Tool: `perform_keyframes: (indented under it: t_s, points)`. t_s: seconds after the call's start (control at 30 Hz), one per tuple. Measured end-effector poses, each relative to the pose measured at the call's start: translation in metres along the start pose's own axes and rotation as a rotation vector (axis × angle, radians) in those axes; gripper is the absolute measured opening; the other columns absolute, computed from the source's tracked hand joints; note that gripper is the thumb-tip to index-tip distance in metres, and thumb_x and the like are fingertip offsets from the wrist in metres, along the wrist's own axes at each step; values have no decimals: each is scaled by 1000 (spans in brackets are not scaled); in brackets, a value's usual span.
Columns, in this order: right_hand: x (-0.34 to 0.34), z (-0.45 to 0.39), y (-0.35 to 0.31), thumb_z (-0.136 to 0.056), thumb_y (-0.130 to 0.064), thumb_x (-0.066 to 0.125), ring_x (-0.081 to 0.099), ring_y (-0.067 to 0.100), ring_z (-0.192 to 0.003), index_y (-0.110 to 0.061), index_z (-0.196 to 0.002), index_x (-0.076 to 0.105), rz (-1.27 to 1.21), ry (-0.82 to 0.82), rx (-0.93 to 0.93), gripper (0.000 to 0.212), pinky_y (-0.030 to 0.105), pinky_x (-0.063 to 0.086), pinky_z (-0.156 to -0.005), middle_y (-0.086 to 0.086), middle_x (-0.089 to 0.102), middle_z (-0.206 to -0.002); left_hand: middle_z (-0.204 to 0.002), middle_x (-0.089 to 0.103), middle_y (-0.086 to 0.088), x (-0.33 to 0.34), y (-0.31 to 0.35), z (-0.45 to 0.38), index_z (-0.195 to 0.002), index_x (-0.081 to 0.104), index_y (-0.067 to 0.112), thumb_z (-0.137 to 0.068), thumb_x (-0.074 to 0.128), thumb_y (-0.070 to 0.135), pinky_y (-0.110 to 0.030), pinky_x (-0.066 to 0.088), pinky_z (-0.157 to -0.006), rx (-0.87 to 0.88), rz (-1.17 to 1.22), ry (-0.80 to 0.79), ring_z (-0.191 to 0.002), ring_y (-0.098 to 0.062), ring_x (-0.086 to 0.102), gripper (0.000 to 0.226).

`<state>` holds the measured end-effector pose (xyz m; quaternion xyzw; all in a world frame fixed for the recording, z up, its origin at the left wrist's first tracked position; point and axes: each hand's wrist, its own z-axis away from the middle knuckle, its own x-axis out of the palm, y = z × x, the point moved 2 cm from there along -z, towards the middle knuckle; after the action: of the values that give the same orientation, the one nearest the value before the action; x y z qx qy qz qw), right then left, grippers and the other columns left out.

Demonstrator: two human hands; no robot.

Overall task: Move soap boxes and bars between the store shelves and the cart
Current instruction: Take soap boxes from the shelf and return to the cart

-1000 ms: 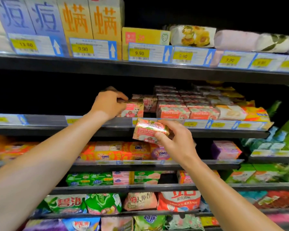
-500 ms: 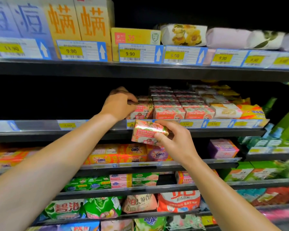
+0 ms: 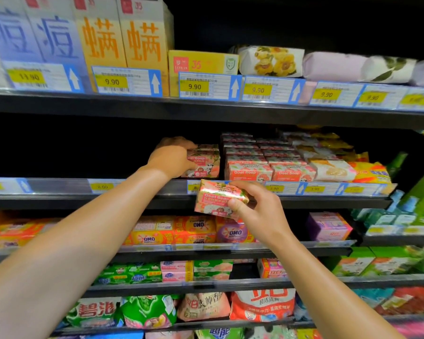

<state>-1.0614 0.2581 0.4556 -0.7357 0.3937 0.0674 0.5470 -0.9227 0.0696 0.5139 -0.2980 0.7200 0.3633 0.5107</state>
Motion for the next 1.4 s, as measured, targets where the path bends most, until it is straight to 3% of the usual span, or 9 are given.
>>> perform_keyframes:
  t_s: [0.3, 0.53, 0.67, 0.73, 0.8, 0.93, 1.13, 1.23, 1.4]
  points:
    - [-2, 2, 2, -90, -25, 71, 59, 8, -112, -21, -130, 63, 17, 16, -8, 41, 37, 53, -96, -10, 63, -121, -149, 44, -3, 5, 21, -13, -146, 44, 27, -90, 70, 26, -39, 41, -108, -20, 7, -18, -131, -27, 45, 62]
    - [-2, 3, -3, -90, -27, 71, 58, 7, -112, -23, -131, 62, 35, 20, -11, 42, 35, 53, -96, -10, 63, -122, -156, 33, -3, 3, 15, -3, -150, 33, 33, -88, 65, 47, -47, 33, -113, 8, -39, 6, -141, -34, 27, 72]
    - [-7, 1, -11, -90, -28, 70, 54, 0, -108, -23, -132, 62, 79, 52, -40, 43, 18, 46, -93, -16, 58, -116, -122, 65, 5, -16, 20, 36, -124, 64, 27, -89, 64, 42, -25, 46, -98, 131, 410, 259, -112, -10, 58, 38]
    - [-10, -1, -15, -90, -28, 71, 54, 0, -106, -24, -132, 62, 93, 70, -57, 43, 13, 44, -90, -14, 59, -114, -108, 67, 13, -24, 26, 62, -110, 72, 25, -86, 68, 43, -17, 49, -88, 265, 484, 218, -99, 1, 59, 30]
    - [-11, -4, -19, -90, -27, 71, 54, 0, -106, -25, -131, 63, 94, 81, -86, 42, 8, 42, -90, -11, 62, -118, -114, 63, 14, -25, 29, 79, -118, 69, 25, -82, 72, 46, -16, 46, -89, 397, 387, 98, -106, 0, 55, 42]
    - [-8, -8, -29, -89, -29, 72, 56, 3, -112, -28, -132, 62, 67, 112, -136, 44, 29, 50, -98, -10, 63, -122, -122, 64, 5, -15, 24, 87, -129, 61, 23, -82, 75, 38, -30, 46, -95, 442, 253, 181, -112, -12, 55, 51]
    - [3, 2, -24, -89, -29, 71, 46, 4, -126, -24, -142, 45, 35, 218, -150, 60, 26, 42, -105, -9, 48, -134, -116, 67, -1, -17, 7, 87, -123, 65, 16, -78, 68, 32, -24, 44, -90, 370, 350, 437, -107, -17, 60, 47]
    - [17, 13, -9, -91, -35, 67, 34, 9, -133, -18, -144, 44, 277, 125, -163, 60, 27, 31, -111, -4, 43, -141, -119, 65, -5, -16, -2, 78, -124, 65, 15, -80, 73, 23, -33, 45, -96, 263, 358, 486, -111, -23, 59, 45]
    - [43, 21, 21, -87, -54, 53, 16, 34, -150, -18, -147, 45, 737, 60, -250, 70, 52, 21, -120, 9, 28, -161, -125, 56, -9, -4, -9, 59, -130, 61, 18, -87, 72, 26, -23, 37, -92, 147, 289, 359, -115, -24, 54, 46]
